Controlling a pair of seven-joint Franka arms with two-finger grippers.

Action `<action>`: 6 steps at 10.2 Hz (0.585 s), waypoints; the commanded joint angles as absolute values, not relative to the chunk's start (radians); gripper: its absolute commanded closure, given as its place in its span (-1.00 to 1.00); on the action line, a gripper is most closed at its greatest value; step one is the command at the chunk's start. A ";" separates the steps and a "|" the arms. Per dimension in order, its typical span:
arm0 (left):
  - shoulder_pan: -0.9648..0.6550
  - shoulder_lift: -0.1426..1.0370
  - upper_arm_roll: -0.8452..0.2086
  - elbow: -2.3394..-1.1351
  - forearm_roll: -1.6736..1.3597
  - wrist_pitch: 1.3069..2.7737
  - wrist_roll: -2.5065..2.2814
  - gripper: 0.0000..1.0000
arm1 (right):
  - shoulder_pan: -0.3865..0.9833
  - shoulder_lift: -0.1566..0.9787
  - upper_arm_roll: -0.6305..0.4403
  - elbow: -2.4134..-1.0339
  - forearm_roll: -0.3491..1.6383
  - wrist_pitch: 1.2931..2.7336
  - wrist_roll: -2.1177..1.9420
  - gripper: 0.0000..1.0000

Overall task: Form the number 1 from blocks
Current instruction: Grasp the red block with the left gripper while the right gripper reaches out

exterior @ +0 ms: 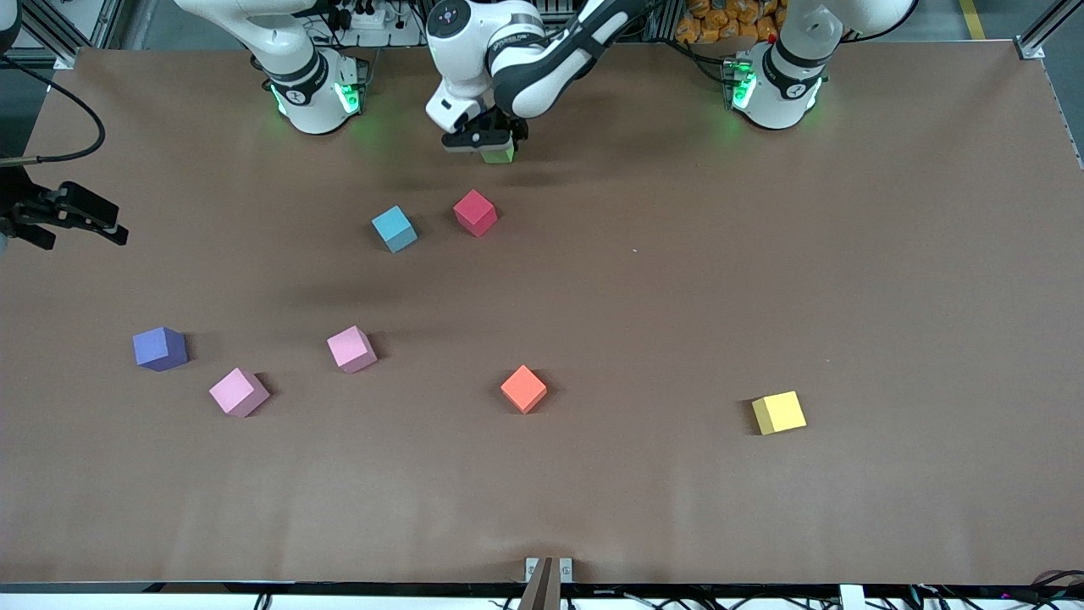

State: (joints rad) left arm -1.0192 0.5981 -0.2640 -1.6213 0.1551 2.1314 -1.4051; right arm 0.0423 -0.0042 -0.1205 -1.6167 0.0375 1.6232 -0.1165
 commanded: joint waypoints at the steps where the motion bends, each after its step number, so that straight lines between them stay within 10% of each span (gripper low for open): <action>1: -1.031 0.662 -0.201 -1.504 0.167 2.108 -1.587 -1.00 | 0.040 0.001 -0.114 -1.615 0.055 1.605 -0.117 -1.00; 6: -1.038 0.771 -0.187 -1.439 0.163 2.118 -1.831 -1.00 | 0.044 0.026 -0.039 -1.623 0.071 1.574 -0.107 -1.00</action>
State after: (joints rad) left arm -1.0247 0.7276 -0.1922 -1.4930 0.1551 2.1291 -1.7661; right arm 0.0464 0.0188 -0.0735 -1.6208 0.0530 1.5726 -0.1167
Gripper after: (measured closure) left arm 0.000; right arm 0.000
